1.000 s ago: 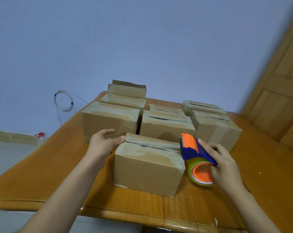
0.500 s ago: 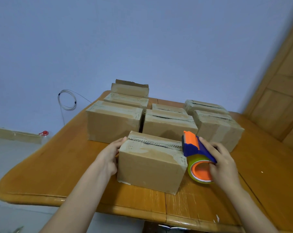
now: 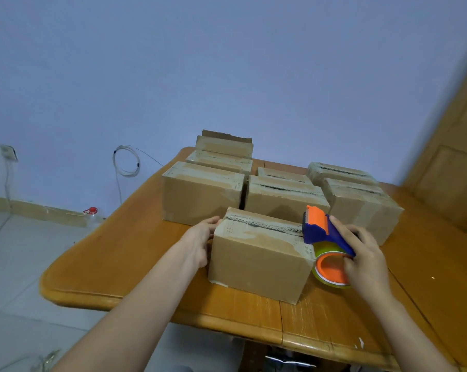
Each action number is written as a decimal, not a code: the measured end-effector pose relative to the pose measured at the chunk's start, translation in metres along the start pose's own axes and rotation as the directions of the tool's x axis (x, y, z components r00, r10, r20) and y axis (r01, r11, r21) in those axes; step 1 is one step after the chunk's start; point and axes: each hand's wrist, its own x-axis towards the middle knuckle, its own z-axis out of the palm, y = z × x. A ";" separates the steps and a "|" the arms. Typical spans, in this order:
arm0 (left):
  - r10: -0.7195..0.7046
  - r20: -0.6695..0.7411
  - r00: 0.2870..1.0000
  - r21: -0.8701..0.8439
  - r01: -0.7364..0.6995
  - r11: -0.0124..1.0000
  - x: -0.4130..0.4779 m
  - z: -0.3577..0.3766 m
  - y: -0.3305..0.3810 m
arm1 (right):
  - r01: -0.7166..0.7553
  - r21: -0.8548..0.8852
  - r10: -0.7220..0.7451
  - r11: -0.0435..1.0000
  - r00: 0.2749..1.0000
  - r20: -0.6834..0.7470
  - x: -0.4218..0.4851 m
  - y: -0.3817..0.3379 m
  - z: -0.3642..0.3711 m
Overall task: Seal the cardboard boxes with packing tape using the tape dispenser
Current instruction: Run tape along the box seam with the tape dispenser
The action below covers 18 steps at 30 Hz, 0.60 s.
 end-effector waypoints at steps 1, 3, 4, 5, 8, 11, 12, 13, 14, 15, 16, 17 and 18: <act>-0.015 0.022 1.000 0.011 0.015 1.000 -0.001 0.000 0.001 | -0.001 -0.009 0.001 1.000 1.000 0.012 0.000 -0.001 -0.001; -0.057 -0.017 0.998 0.042 0.058 0.997 0.001 -0.001 -0.001 | 0.009 -0.062 -0.009 0.998 1.000 0.011 0.000 -0.002 -0.001; -0.064 -0.043 0.997 0.056 0.066 0.996 -0.001 0.001 -0.002 | -0.003 -0.054 0.003 0.999 1.000 0.004 0.000 -0.004 -0.001; -0.043 -0.076 0.996 0.074 0.049 0.996 -0.005 0.002 -0.003 | -0.016 -0.054 0.016 0.998 1.000 0.013 0.000 -0.005 -0.002; 0.188 -0.179 0.966 0.196 -0.152 0.969 -0.014 0.006 0.008 | -0.020 -0.052 0.022 0.998 0.999 0.042 -0.001 -0.008 -0.004; 0.483 -0.200 0.853 0.316 -0.410 0.855 -0.036 0.011 0.040 | -0.038 -0.053 0.042 0.998 0.997 0.066 0.002 -0.011 -0.006; 0.548 -0.170 0.819 0.373 -0.461 0.805 -0.045 0.014 0.045 | -0.044 -0.052 0.047 0.998 0.997 0.067 0.002 -0.010 -0.006; 0.603 -0.121 0.789 0.442 -0.501 0.744 -0.053 0.017 0.044 | -0.048 -0.054 0.052 0.997 0.996 0.067 0.001 -0.010 -0.006; 0.644 -0.058 0.763 0.511 -0.531 0.676 -0.061 0.019 0.040 | -0.047 -0.048 0.051 0.998 0.997 0.065 0.001 -0.010 -0.005; 0.674 0.014 0.739 0.568 -0.560 0.603 -0.065 0.021 0.032 | -0.044 -0.051 0.047 0.998 0.997 0.057 0.001 -0.011 -0.005; 0.686 0.093 0.722 0.616 -0.583 0.530 -0.070 0.023 0.025 | -0.043 -0.046 0.045 0.998 0.998 0.051 0.000 -0.012 -0.005; 0.680 0.171 0.713 0.654 -0.599 0.463 -0.073 0.026 0.017 | -0.044 -0.044 0.046 0.998 0.998 0.047 -0.001 -0.013 -0.005; 0.658 0.241 0.714 0.693 -0.601 0.398 -0.074 0.028 0.010 | -0.045 -0.036 0.046 0.998 0.998 0.045 -0.002 -0.014 -0.004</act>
